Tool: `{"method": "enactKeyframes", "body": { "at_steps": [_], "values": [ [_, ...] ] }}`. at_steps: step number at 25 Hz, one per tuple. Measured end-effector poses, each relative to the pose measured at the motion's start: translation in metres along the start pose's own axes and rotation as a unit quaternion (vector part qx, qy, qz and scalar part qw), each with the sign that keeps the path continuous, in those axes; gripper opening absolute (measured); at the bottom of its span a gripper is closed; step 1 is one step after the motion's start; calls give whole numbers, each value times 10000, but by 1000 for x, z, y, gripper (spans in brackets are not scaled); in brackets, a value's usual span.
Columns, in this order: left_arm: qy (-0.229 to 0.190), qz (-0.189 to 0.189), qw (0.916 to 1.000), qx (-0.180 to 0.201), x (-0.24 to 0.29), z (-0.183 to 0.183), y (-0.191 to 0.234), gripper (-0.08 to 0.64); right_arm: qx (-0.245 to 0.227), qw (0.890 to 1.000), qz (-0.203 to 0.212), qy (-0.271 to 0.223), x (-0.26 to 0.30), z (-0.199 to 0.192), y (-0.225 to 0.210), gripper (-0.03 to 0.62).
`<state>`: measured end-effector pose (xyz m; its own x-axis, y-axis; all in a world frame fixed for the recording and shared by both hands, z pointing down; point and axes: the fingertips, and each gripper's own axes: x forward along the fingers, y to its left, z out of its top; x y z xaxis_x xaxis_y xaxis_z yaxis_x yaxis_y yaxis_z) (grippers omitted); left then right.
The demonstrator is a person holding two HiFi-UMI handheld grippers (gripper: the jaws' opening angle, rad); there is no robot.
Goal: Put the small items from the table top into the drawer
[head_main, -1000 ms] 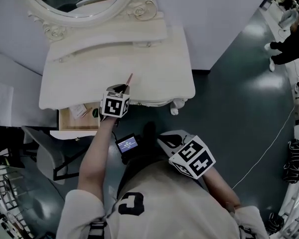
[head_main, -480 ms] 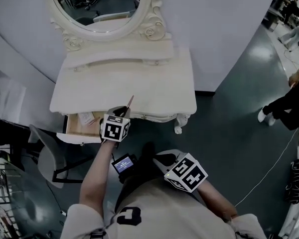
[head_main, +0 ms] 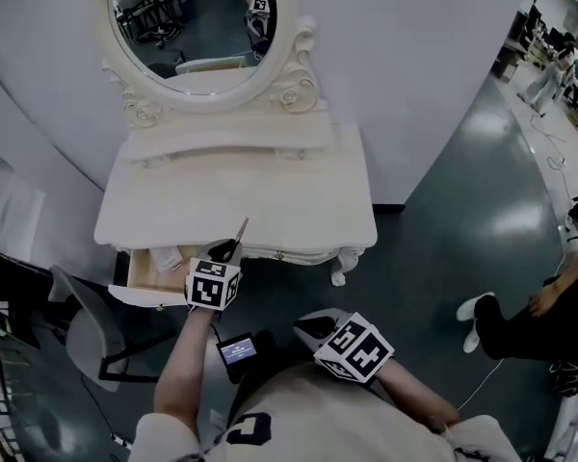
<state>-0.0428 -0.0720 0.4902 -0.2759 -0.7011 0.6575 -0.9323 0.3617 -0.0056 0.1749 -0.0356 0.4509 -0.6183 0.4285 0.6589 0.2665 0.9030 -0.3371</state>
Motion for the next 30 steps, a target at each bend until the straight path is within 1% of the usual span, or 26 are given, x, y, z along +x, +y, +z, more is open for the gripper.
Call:
{"method": "enactKeyframes", "body": {
  "at_steps": [5, 8, 13, 16, 22, 30],
  "values": [
    [-152, -92, 9998, -84, -13, 4, 29, 92, -120, 9998, -44, 149, 20, 25, 10, 28],
    [-152, -113, 9997, -130, -24, -5, 48, 92, -87, 9996, -69, 276, 33, 33, 18, 28],
    [-194, -43, 9995, -235, -39, -22, 82, 92, -79, 9993, -137, 348, 57, 45, 27, 28],
    [-180, 16, 9992, -355, -48, -35, 100, 92, -192, 9990, -91, 396, 71, 55, 34, 28],
    [-251, 71, 9976, -645, -70, -47, 138, 92, -453, 9980, 27, 448, 99, 78, 48, 28],
    [-16, 315, 9980, -543, -107, -87, 182, 92, -619, 9962, 215, 581, 136, 94, 73, 28]
  ]
}}
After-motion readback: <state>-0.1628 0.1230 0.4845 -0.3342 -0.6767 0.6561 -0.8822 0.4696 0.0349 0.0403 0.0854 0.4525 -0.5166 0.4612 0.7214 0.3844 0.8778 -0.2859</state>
